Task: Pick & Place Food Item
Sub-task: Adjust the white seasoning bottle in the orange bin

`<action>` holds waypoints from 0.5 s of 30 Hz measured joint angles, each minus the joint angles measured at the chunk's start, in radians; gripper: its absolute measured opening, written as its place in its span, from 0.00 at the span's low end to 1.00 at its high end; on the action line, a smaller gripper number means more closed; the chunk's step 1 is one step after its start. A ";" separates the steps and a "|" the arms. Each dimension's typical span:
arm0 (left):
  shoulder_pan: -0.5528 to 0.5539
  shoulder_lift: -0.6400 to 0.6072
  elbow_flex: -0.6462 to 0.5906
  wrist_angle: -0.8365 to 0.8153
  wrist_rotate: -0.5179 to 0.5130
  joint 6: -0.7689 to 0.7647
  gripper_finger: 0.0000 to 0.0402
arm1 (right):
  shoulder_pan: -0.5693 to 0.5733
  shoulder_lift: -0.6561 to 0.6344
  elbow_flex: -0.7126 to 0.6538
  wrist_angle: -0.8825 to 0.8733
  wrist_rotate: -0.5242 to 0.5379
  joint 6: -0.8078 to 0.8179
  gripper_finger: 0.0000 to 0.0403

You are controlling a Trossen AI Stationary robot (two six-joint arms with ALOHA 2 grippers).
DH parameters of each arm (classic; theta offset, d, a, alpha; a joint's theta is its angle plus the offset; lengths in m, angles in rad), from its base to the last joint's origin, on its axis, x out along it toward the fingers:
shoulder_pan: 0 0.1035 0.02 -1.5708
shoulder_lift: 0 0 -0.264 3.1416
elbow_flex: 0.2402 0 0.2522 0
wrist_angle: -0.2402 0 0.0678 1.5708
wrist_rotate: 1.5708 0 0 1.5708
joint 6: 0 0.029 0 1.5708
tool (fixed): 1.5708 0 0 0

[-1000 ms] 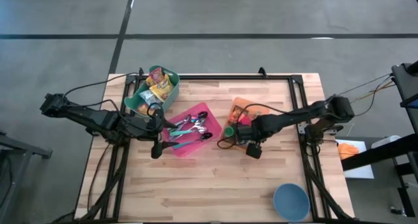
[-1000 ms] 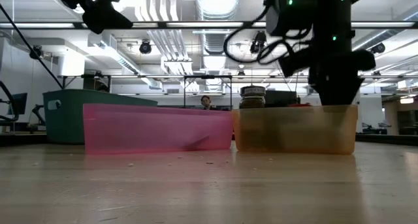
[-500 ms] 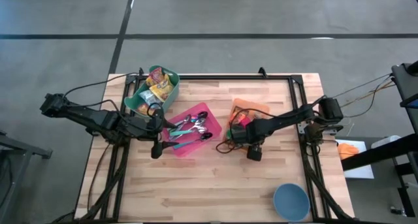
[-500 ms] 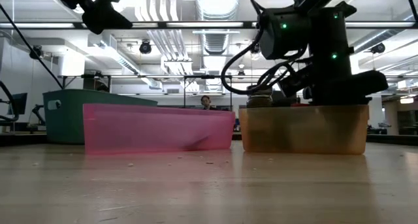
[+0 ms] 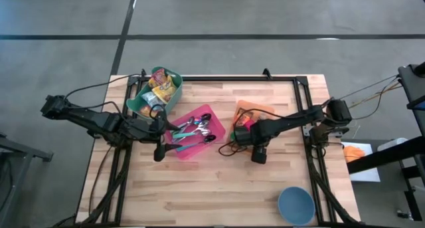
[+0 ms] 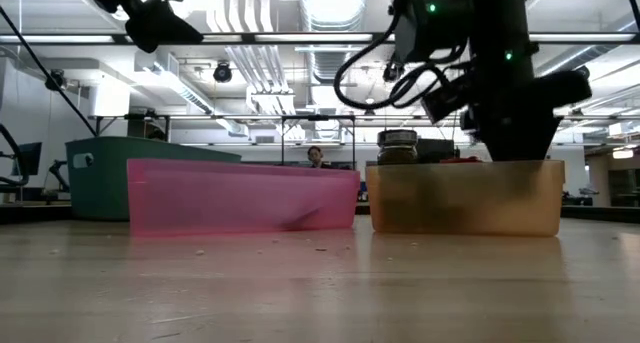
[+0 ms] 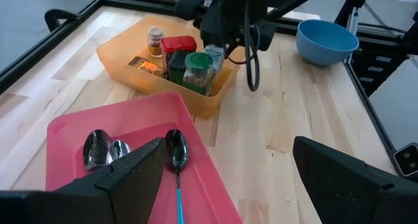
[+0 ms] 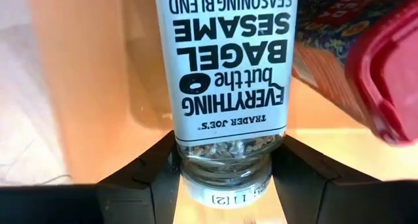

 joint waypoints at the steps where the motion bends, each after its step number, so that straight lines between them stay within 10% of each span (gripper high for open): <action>1: 0.000 0.000 0.000 0.005 0.000 -0.004 0.84 | 0.005 0.000 0.013 -0.019 0.000 0.000 0.47; 15: 0.003 0.000 0.001 0.181 0.029 -0.139 0.84 | 0.108 -0.001 0.238 -0.313 0.083 0.000 0.47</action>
